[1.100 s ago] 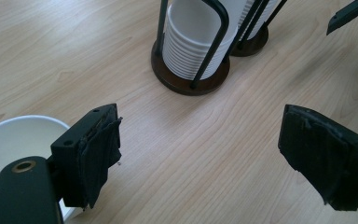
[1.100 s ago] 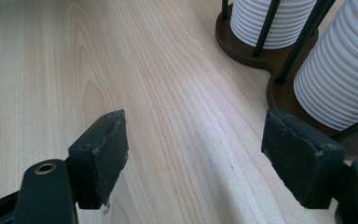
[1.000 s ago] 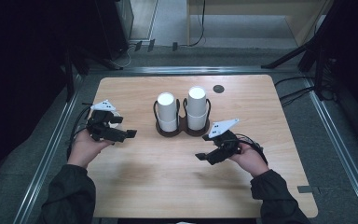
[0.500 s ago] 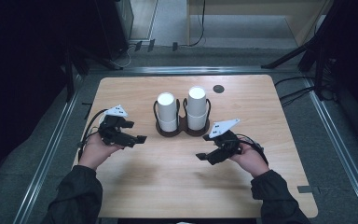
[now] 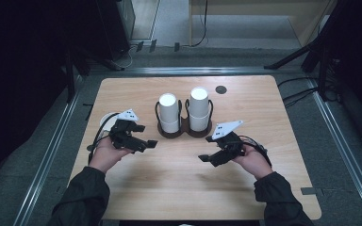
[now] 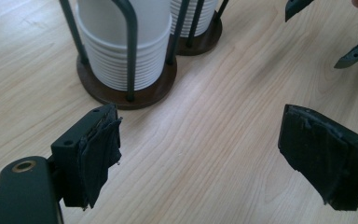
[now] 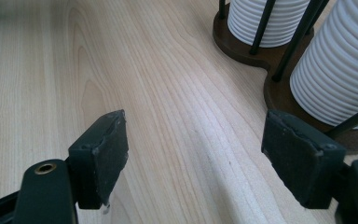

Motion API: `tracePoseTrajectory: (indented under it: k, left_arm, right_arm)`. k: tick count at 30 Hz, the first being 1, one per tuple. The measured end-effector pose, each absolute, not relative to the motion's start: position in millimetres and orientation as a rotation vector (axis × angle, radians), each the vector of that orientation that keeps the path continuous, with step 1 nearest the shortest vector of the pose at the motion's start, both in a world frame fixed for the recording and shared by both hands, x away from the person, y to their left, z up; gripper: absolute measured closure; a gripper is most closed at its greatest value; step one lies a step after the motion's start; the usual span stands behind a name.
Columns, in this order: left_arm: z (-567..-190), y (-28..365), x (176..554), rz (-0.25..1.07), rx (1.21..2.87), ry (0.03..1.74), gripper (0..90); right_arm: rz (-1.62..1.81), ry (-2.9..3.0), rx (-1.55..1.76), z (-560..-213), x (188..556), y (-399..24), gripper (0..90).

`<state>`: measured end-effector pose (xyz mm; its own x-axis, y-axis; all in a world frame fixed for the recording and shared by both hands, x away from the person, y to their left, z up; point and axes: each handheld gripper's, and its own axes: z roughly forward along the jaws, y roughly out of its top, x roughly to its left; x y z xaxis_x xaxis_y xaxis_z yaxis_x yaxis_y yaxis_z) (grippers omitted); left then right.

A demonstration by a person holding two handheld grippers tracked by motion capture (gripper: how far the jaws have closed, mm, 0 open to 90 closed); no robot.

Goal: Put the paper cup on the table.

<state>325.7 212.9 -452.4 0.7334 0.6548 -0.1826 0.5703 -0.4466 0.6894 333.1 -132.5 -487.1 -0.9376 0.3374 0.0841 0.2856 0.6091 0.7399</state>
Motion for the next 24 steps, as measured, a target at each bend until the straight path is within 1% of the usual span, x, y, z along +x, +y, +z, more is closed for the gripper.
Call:
tracePoseTrajectory:
  k: [24]
  left_arm:
    - [-465,164,327,0.111,2.229,0.823,13.5]
  right_arm:
    - [1.234,2.759,0.543,-490,327,-137,23.1]
